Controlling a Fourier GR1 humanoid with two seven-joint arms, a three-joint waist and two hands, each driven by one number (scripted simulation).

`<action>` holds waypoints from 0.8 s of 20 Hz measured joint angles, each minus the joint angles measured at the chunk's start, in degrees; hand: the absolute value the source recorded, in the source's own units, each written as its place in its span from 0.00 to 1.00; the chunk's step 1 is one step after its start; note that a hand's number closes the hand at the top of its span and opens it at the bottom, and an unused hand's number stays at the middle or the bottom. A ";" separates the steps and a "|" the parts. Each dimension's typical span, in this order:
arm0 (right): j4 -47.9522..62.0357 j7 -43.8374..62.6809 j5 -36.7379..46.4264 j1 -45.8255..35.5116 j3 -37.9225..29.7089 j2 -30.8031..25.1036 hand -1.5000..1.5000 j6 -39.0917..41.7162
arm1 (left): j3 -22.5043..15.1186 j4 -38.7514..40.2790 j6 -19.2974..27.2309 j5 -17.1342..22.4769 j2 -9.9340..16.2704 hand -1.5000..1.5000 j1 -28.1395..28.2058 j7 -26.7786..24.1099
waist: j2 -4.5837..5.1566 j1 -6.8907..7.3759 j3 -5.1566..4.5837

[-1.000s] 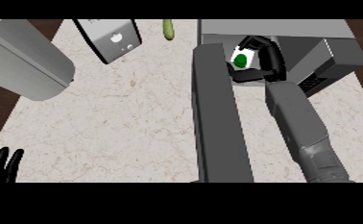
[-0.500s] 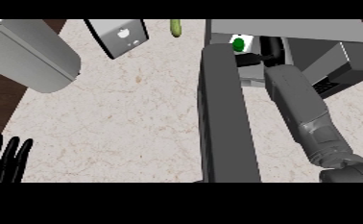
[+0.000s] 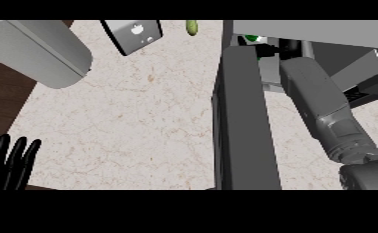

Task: Pick up the milk, place it into the microwave and close the microwave

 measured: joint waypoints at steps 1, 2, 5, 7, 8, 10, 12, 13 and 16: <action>0.29 0.56 -0.41 -0.47 -0.67 -0.32 1.00 -1.40 | 0.21 0.07 0.18 -0.16 0.12 0.00 -0.37 0.09 | 0.16 0.19 0.01; 0.59 1.17 -0.67 -0.94 -1.22 -0.46 1.00 -3.38 | 0.18 0.21 0.29 -0.48 0.16 0.00 -0.58 0.17 | 0.31 0.43 0.00; 1.32 1.67 -0.58 -1.77 -1.87 -0.63 1.00 -8.58 | 0.37 0.62 0.48 -1.43 0.53 0.00 -1.44 0.16 | 0.74 1.12 0.01; 2.01 1.57 0.78 -1.83 -1.02 -1.36 0.00 -11.97 | 0.23 0.71 0.69 -2.13 0.67 0.00 -2.17 0.30 | 1.00 1.34 -0.01; 2.44 1.69 1.76 -2.06 -0.28 -1.61 0.00 -13.78 | 0.18 0.82 0.84 -2.58 0.77 0.00 -2.56 0.41 | 1.12 1.54 -0.03; 3.13 1.79 3.23 -2.43 0.80 -2.00 0.00 -16.66 | -0.14 0.72 1.19 -3.30 0.90 0.00 -3.50 0.89 | 1.43 1.85 -0.02; 3.76 1.93 4.24 -2.65 1.48 -2.06 0.00 -19.25 | -0.40 0.77 1.35 -3.96 1.01 0.00 -4.00 1.15 | 1.58 2.29 0.00; 4.00 1.98 4.63 -2.83 1.74 -2.02 0.00 -20.29 | -0.54 0.90 1.46 -4.38 1.07 0.00 -4.34 1.26 | 1.70 2.45 0.01; 4.75 2.21 5.57 -3.05 2.36 -2.05 0.00 -22.39 | -0.80 1.32 1.59 -5.01 1.19 0.00 -5.02 1.52 | 1.82 2.82 0.03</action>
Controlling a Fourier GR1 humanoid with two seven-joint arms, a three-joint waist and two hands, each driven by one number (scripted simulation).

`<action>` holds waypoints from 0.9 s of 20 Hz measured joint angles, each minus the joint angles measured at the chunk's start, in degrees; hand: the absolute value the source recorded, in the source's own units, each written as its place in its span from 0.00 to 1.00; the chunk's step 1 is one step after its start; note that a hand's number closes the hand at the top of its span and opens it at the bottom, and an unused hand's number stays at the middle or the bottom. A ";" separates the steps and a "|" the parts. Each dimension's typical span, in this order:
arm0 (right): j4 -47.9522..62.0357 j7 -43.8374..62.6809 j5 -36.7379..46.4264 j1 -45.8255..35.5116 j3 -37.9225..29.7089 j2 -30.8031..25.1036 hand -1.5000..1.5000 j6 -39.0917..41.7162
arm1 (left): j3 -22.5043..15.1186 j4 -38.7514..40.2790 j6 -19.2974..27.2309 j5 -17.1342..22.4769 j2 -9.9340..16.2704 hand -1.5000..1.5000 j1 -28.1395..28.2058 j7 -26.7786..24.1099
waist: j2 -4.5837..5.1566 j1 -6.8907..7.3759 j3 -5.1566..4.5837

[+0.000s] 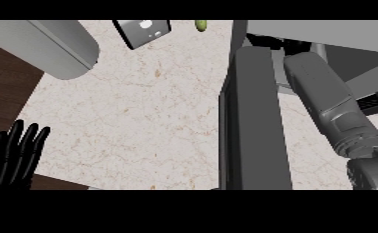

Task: Pick up the milk, place it into the microwave and close the microwave

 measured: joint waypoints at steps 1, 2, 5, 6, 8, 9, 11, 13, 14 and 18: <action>0.93 0.94 0.92 0.05 0.74 -0.27 0.00 -1.60 | -0.11 0.06 0.10 -0.22 0.05 0.00 -0.42 0.15 | 0.13 0.13 -0.07; 1.33 1.42 0.80 -0.04 0.59 -0.02 0.00 -1.26 | -0.40 0.24 0.12 -0.44 -0.01 0.00 -0.60 0.27 | 0.16 0.18 -0.02; 1.73 2.29 -0.42 -0.77 -0.53 1.34 0.00 1.87 | -1.16 0.48 0.24 -1.05 -0.07 0.00 -1.52 0.75 | 0.23 0.34 0.12; 1.90 2.55 -0.61 -1.02 -0.73 1.41 0.00 2.91 | -1.30 0.56 0.23 -1.22 -0.03 0.00 -1.72 0.81 | 0.23 0.40 0.13; 2.23 2.64 -0.82 -1.16 -0.99 1.52 0.00 5.14 | -1.77 0.66 0.32 -1.65 -0.13 0.00 -2.20 0.97 | 0.24 0.22 0.16; 2.42 2.62 -0.93 -1.00 -1.13 1.46 0.00 6.17 | -1.98 0.61 0.34 -1.82 -0.25 0.00 -2.14 0.91 | 0.20 0.25 0.17; 2.56 2.61 -1.29 -0.99 -1.57 1.57 0.00 7.74 | -2.46 0.86 0.39 -2.14 -0.40 0.00 -2.54 1.00 | 0.25 0.05 0.19; 2.69 2.59 -1.69 -0.70 -2.07 1.77 0.00 8.45 | -3.09 0.98 0.53 -2.69 -0.73 0.00 -2.41 0.99 | 0.14 -0.03 0.19; 2.72 2.72 -1.81 -0.81 -2.23 1.63 0.00 9.09 | -3.50 1.05 0.67 -3.09 -0.91 0.00 -2.51 1.07 | 0.07 -0.21 0.19; 2.51 2.09 -2.55 -0.24 -3.02 1.63 0.00 11.14 | -4.26 1.28 0.96 -4.17 -1.20 0.00 -3.07 1.03 | -0.28 -0.57 0.16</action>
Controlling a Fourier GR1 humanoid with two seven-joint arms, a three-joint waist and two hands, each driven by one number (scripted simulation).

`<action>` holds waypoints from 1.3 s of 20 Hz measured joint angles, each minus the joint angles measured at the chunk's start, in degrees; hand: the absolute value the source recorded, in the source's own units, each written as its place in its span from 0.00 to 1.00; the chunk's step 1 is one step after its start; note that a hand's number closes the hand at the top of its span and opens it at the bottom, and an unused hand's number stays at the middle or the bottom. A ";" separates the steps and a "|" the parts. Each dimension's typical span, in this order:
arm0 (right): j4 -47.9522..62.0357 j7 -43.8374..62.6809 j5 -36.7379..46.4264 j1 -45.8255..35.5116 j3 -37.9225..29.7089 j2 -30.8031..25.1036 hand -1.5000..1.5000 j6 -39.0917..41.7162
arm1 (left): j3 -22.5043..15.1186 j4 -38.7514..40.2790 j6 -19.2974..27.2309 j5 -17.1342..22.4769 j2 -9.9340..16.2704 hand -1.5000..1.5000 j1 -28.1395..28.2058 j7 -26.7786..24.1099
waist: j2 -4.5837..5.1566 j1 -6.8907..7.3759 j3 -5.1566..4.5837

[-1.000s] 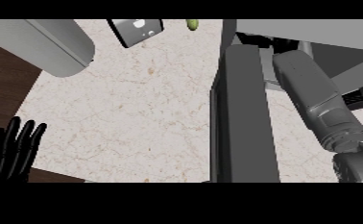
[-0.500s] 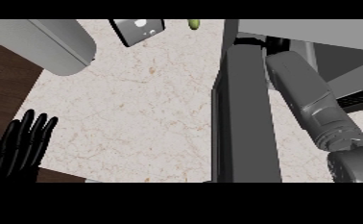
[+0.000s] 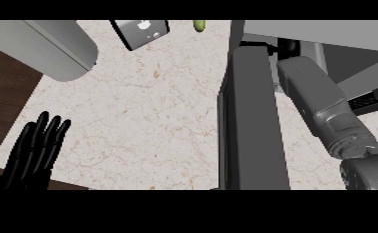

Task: Pick up the milk, place it into the microwave and close the microwave

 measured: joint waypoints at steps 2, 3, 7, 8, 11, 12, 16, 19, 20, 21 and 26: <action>-0.20 -0.47 -0.31 0.32 -0.34 0.07 0.00 0.40 | -0.75 0.09 0.42 -0.91 -0.44 0.00 -0.18 0.06 | -0.12 -0.18 0.00; -0.17 -0.50 -0.37 0.43 -0.42 -0.09 0.00 0.77 | -0.92 0.34 0.53 -1.15 -0.56 0.00 -0.51 0.01 | -0.14 -0.32 -0.02; -0.32 -1.61 -0.55 1.61 -0.69 -0.87 0.00 2.06 | -1.99 0.61 1.07 -2.21 -1.12 0.00 -0.99 0.50 | -0.35 -0.83 -0.01; -0.32 -1.81 -0.60 1.89 -0.77 -1.10 0.00 2.44 | -2.31 0.66 1.01 -2.42 -1.13 0.00 -0.97 0.63 | -0.44 -0.95 -0.02; -0.50 -2.74 -0.95 2.63 -1.15 -1.59 0.00 4.39 | -3.36 1.07 1.38 -3.33 -1.68 0.00 -1.22 0.77 | -0.69 -1.39 -0.02; -0.46 -2.86 -1.05 2.82 -1.25 -1.81 0.00 5.29 | -3.96 0.70 1.46 -3.68 -1.88 0.00 -1.06 0.93 | -0.80 -1.40 -0.01; -0.62 -3.88 -1.51 3.60 -1.73 -1.70 0.00 7.66 | -5.51 0.79 2.03 -4.50 -2.81 0.00 -0.71 0.72 | -1.18 -1.75 -0.05; -0.83 -5.46 -2.09 5.02 -2.32 -1.20 0.00 9.01 | -6.19 1.03 2.90 -5.19 -3.16 0.00 -1.17 0.92 | -1.42 -2.40 -0.06; -0.90 -6.08 -2.21 5.59 -2.47 -1.13 0.00 9.38 | -6.35 1.11 3.06 -5.44 -3.25 0.00 -1.32 0.93 | -1.50 -2.60 -0.06; -0.92 -6.16 -2.39 5.70 -2.66 -0.96 0.00 9.60 | -6.57 1.20 3.07 -5.64 -3.26 0.00 -1.56 1.08 | -1.58 -2.75 -0.07; -0.98 -8.13 -3.04 8.05 -3.32 -0.68 0.00 12.42 | -8.16 2.20 3.20 -6.46 -3.19 0.00 -1.99 1.59 | -2.04 -3.79 -0.11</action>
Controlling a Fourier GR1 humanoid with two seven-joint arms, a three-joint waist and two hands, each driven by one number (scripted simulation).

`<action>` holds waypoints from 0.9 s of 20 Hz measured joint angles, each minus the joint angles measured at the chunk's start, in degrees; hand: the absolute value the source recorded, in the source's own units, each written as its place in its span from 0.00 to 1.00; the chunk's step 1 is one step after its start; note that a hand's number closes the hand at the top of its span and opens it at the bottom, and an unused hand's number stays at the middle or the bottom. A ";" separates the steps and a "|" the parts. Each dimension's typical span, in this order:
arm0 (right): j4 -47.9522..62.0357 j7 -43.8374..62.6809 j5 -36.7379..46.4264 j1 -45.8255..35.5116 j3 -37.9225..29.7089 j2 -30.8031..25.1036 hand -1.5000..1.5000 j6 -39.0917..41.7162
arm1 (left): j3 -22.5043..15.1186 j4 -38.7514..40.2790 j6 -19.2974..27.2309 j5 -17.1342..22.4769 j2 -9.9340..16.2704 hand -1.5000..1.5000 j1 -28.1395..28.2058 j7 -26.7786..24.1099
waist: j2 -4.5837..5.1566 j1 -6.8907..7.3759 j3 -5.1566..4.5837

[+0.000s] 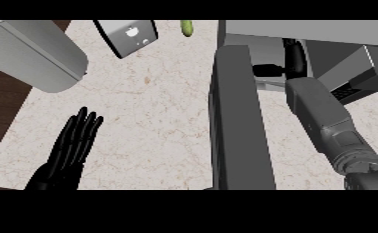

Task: Pick up the milk, place it into the microwave and close the microwave

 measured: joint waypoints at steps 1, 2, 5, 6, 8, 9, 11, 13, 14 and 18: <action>-0.04 -0.55 -0.12 0.50 -0.11 0.31 0.00 0.64 | -0.40 0.57 0.11 -0.18 -0.08 0.00 -0.34 -0.13 | -0.06 -0.20 -0.01; -0.15 -1.21 -0.28 1.01 -0.24 0.45 0.00 1.76 | -0.30 1.56 0.02 -0.13 -0.11 0.00 -1.00 -0.33 | -0.13 -0.51 -0.02; -0.34 -2.52 -0.92 2.29 -0.76 1.10 0.00 4.96 | -1.25 3.03 -0.22 -0.20 -0.12 0.00 -2.00 0.17 | -0.48 -1.26 -0.04; -0.45 -2.84 -1.20 2.60 -0.98 1.31 0.00 6.07 | -1.49 3.75 -0.27 -0.37 -0.17 0.00 -2.26 0.26 | -0.61 -1.50 -0.06; -0.65 -4.52 -1.45 4.28 -1.14 1.81 0.00 7.97 | -1.82 5.41 -0.65 -0.46 0.14 0.00 -3.07 0.18 | -0.85 -2.03 -0.09; -0.76 -5.13 -1.59 4.98 -1.21 1.76 0.00 9.30 | -1.89 6.08 -1.11 -0.51 0.43 0.00 -3.21 -0.28 | -0.96 -2.24 -0.09; -1.07 -6.76 -2.01 6.61 -1.49 2.64 0.00 10.69 | -2.84 7.65 -1.52 -1.51 0.54 0.00 -4.30 -0.53 | -1.22 -2.80 -0.12; -1.33 -8.05 -2.21 8.09 -1.54 3.47 0.00 11.82 | -3.31 9.52 -2.75 -1.94 1.36 1.00 -5.64 -0.51 | -1.43 -3.31 -0.14; -1.57 -8.61 -2.30 8.77 -1.54 3.62 0.00 12.35 | -4.40 9.97 -3.08 -2.56 1.34 1.00 -5.96 -0.29 | -1.54 -3.54 -0.15; -3.17 -10.51 -2.38 12.04 -1.04 4.55 0.00 13.75 | -5.39 13.42 -4.98 -3.67 2.35 1.00 -8.91 -0.44 | -2.07 -4.62 -0.21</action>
